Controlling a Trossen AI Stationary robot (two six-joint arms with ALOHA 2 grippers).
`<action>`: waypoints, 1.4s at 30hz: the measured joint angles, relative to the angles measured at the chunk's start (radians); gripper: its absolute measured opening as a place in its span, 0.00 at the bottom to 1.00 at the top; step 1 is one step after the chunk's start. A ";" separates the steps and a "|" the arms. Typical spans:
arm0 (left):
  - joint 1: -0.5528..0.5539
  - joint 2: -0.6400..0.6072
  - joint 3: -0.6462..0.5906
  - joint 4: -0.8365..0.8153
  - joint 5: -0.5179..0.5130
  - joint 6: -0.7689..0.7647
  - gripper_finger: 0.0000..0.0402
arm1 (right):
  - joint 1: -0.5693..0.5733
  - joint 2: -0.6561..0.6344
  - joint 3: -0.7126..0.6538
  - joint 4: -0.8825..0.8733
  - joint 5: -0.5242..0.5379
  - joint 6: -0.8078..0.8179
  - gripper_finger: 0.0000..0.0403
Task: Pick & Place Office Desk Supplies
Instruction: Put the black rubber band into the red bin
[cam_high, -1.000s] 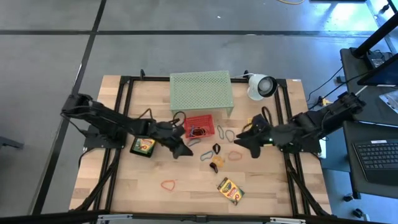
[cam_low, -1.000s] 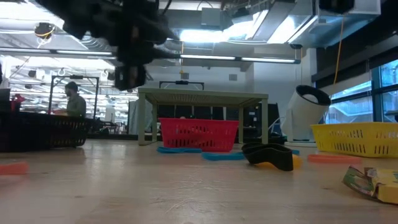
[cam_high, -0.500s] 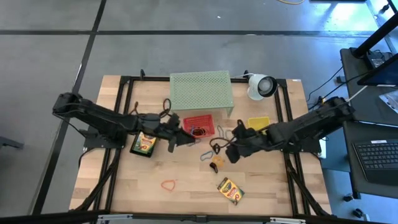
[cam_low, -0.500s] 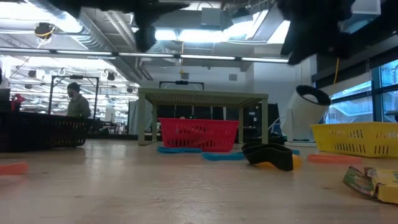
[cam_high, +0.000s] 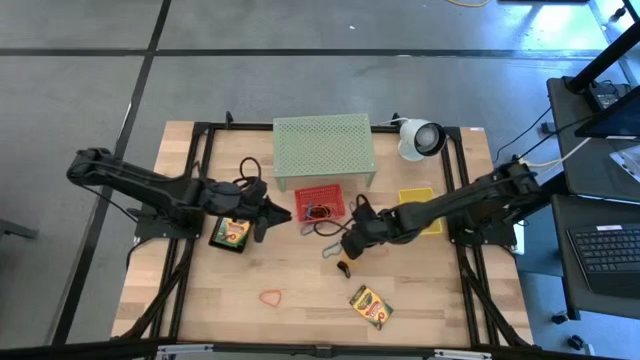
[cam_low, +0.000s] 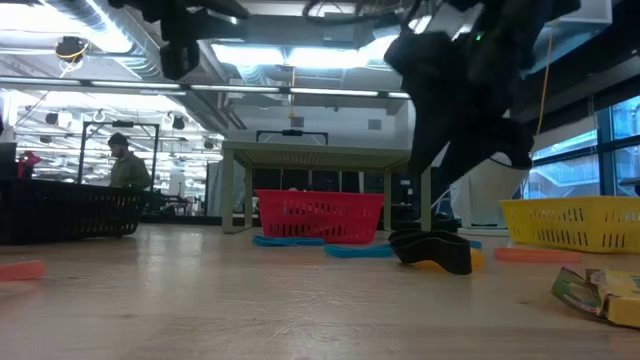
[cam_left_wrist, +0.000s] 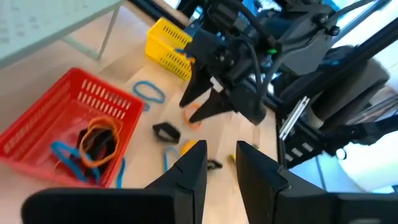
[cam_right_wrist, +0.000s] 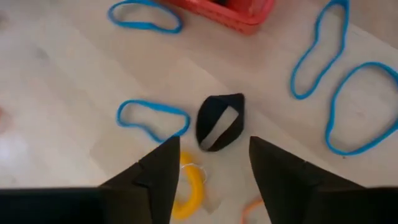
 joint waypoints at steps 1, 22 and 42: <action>0.000 -0.007 0.000 -0.022 0.000 0.000 0.20 | -0.004 0.011 0.000 0.000 0.006 0.014 0.49; 0.001 -0.019 0.000 -0.097 0.031 -0.133 0.20 | -0.059 0.176 0.000 0.073 -0.020 0.083 0.42; -0.032 -0.018 0.000 -0.111 0.186 -0.131 0.20 | -0.062 0.184 0.000 0.123 -0.039 0.087 0.01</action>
